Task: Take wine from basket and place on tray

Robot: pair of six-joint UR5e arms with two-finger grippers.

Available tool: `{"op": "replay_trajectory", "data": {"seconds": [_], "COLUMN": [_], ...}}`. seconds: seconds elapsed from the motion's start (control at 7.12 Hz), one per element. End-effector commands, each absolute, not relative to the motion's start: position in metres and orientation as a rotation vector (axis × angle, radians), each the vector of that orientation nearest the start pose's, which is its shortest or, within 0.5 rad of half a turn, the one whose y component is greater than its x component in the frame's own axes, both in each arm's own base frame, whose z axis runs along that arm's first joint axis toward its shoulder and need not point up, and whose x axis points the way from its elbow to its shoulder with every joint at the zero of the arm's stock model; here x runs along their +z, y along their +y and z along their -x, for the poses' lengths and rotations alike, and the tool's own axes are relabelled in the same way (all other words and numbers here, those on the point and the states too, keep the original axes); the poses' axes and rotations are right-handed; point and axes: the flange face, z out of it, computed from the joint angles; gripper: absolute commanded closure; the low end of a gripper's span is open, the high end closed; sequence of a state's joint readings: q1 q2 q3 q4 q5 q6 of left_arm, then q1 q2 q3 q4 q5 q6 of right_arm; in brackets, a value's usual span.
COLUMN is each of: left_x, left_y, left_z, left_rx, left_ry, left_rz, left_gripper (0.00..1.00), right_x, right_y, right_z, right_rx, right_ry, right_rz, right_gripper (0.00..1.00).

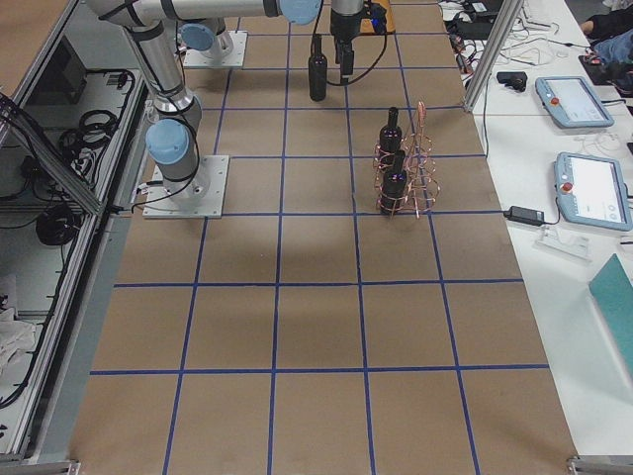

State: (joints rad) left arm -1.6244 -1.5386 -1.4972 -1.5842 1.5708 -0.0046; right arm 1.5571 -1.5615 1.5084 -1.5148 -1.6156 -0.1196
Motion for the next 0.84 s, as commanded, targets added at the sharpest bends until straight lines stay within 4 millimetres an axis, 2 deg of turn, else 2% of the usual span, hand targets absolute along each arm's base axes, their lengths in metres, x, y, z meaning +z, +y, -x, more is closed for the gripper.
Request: {"op": "replay_trajectory", "data": {"seconds": [0.0,0.28,0.7], "left_x": [0.539,0.539,0.539], "left_y": [-0.477,-0.477,-0.477], "left_z": [0.159,0.159,0.159], "left_rx": [-0.147,-0.147,-0.145], "left_ry": [3.140,3.140,3.140], "left_rz": [-0.082,-0.082,-0.082], "left_gripper": [0.00,0.00,0.00], "right_x": [0.509,0.517,0.517], "right_y": [-0.495,-0.490,-0.490], "right_z": [-0.111,-0.115,-0.127], "right_rx": [0.037,0.007,-0.012], "right_ry": [3.304,3.289,3.162], "right_rz": [0.192,0.199,0.197], "right_gripper": [0.00,0.00,0.00]}}
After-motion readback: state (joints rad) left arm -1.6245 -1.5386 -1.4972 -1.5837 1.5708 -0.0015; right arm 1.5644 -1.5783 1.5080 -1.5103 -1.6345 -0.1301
